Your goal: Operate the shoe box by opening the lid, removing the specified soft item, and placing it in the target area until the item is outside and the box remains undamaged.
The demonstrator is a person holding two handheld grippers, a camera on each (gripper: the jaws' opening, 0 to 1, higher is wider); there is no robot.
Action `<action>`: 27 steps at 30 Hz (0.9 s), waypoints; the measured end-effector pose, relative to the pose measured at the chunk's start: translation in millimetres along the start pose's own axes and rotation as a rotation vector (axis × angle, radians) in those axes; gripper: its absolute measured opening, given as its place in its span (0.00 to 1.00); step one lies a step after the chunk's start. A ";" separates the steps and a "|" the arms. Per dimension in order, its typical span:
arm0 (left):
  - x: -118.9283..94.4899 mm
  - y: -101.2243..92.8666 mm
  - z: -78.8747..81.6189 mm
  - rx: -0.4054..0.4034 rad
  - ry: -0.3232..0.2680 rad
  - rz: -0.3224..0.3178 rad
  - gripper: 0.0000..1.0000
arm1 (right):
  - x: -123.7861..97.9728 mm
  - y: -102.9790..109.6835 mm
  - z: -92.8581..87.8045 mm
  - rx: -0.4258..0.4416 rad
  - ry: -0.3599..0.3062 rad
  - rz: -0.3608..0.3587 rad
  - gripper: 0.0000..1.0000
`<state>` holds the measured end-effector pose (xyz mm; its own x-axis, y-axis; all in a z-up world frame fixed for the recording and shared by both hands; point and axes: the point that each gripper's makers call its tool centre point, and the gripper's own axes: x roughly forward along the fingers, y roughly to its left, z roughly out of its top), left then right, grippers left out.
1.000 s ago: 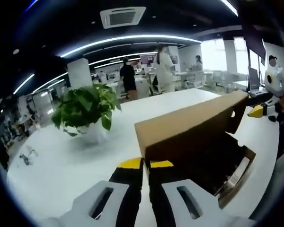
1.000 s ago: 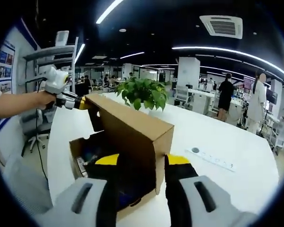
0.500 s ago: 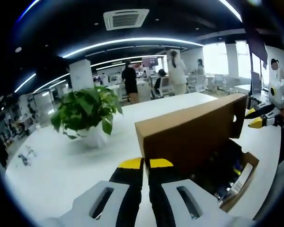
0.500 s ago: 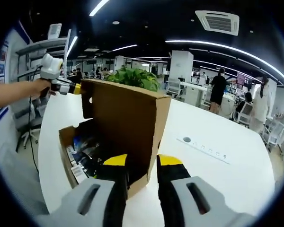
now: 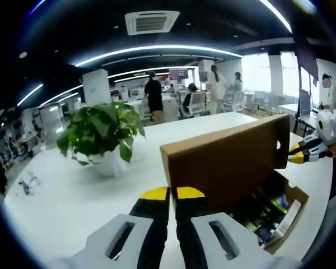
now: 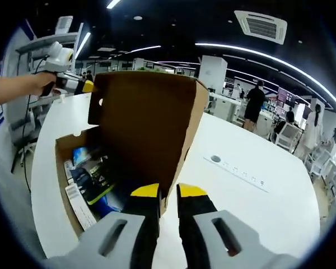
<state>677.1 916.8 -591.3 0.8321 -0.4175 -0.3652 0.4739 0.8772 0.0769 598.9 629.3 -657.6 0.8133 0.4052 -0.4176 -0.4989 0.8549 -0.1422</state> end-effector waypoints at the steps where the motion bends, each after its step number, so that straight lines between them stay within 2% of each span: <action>1: 1.9 1.5 0.4 -0.002 0.000 -0.001 0.00 | 1.7 -1.0 -0.1 0.000 0.002 -0.004 0.06; 13: 21.8 6.9 3.3 -0.006 0.010 -0.009 0.00 | 16.5 -6.0 -6.6 0.035 0.022 -0.018 0.03; 27: 42.0 11.8 2.1 -0.021 0.013 -0.015 0.00 | 21.3 -11.4 -5.4 0.014 0.031 -0.023 0.02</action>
<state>718.3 909.1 -603.8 0.8212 -0.4273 -0.3783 0.4796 0.8759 0.0517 620.3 626.4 -669.7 0.8148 0.3753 -0.4419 -0.4756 0.8686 -0.1393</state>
